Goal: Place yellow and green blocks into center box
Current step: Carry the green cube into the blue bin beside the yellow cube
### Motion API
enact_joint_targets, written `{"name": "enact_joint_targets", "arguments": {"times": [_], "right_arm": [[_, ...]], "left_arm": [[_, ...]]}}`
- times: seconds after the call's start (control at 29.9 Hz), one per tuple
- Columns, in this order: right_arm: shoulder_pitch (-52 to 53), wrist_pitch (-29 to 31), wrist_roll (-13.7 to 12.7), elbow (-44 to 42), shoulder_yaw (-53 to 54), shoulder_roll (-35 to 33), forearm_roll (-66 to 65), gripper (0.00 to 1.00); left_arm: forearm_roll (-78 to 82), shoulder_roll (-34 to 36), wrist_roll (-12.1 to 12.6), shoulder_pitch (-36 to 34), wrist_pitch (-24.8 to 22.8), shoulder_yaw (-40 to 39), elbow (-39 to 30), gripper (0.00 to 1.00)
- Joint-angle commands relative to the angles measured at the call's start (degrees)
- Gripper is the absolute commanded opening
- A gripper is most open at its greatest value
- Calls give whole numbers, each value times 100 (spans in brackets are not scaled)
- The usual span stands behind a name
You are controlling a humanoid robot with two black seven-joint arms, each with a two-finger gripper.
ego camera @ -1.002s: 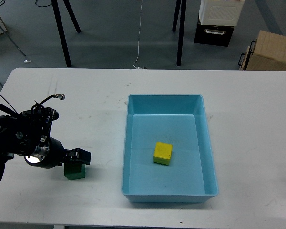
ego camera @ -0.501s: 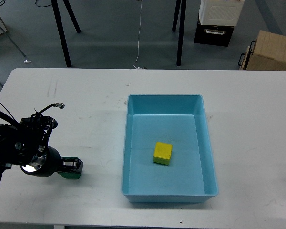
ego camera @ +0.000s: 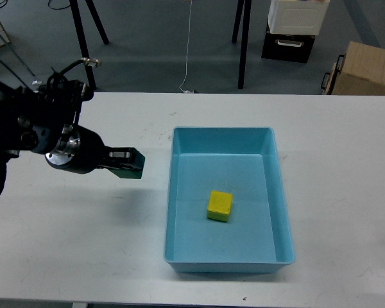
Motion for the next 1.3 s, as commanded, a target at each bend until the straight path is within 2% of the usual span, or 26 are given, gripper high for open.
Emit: {"name": "enact_joint_targets", "arguments": {"times": [0.0, 0.17, 0.3, 0.67, 0.84, 0.97, 1.0, 1.07, 1.14, 1.24, 1.27], "right_arm": [[0, 0, 5, -24, 11, 1, 0, 99], [-8, 0, 5, -42, 11, 9, -9, 99], [-8, 0, 5, -68, 2, 9, -9, 99], [-8, 0, 5, -68, -77, 27, -53, 99], [0, 0, 5, -68, -77, 1, -62, 99], [0, 0, 5, -68, -77, -8, -62, 99], [0, 0, 5, -68, -77, -8, -62, 99], [0, 0, 5, -59, -94, 1, -88, 99], [0, 0, 5, -59, -112, 1, -158, 99], [0, 0, 5, -59, -112, 9, -185, 99], [0, 0, 5, -59, -103, 9, -185, 99]], "left_arm": [[-181, -1207, -31, -354, -55, -255, 77, 0], [-164, -2212, -40, -249, 147, -326, 217, 0], [-111, -2212, -13, 111, 420, -265, 603, 0], [-102, -2212, -4, 1165, 605, -1, 1632, 0], [-93, -2212, -13, 1701, 640, -1, 1677, 0], [-84, -2212, -31, 1861, 640, -1, 1651, 4], [-84, -2212, -22, 1869, 631, -1, 1642, 6], [-102, -2212, -48, 1878, 614, -19, 1677, 30], [-102, -2212, -66, 1922, 579, -27, 1764, 44], [-111, -2212, -75, 1984, 552, -45, 1809, 69], [-111, -2212, -75, 2001, 552, -45, 1809, 74]]}}
